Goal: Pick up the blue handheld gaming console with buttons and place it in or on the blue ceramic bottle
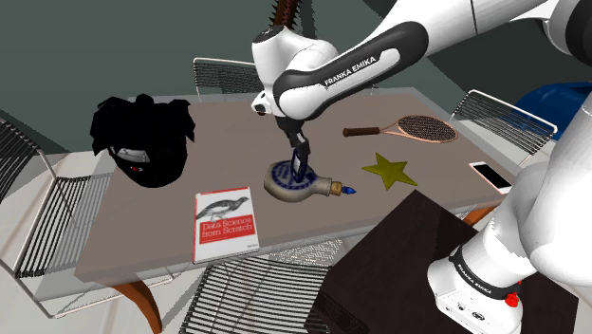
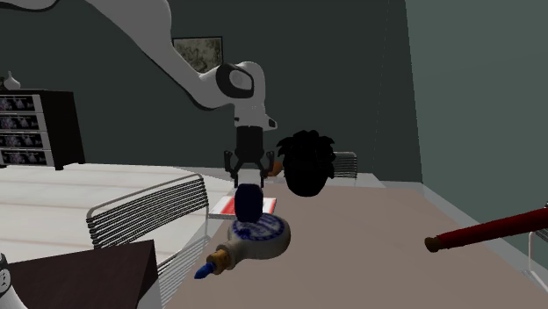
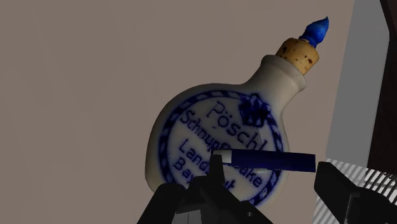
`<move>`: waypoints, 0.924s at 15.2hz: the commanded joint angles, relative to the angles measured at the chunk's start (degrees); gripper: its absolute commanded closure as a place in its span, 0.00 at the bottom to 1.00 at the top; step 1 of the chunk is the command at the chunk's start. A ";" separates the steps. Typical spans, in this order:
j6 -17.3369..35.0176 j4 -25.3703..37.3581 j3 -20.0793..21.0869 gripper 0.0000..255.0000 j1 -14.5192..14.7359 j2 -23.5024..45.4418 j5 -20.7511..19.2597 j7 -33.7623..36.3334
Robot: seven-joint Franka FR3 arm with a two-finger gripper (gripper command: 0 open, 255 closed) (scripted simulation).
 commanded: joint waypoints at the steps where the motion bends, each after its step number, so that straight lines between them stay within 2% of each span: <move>1: 1.20 -0.45 -0.06 1.00 -0.03 0.77 -0.18 0.28; 3: 2.80 -1.04 -0.12 1.00 -0.04 1.82 -0.46 0.72; 11: 2.80 -1.04 -0.10 1.00 -0.06 1.82 -0.46 0.73; 12: 2.64 -1.04 -0.09 0.00 -0.05 1.65 -0.43 0.68; 14: 2.58 -1.06 -0.13 0.00 -0.10 1.56 -0.43 0.60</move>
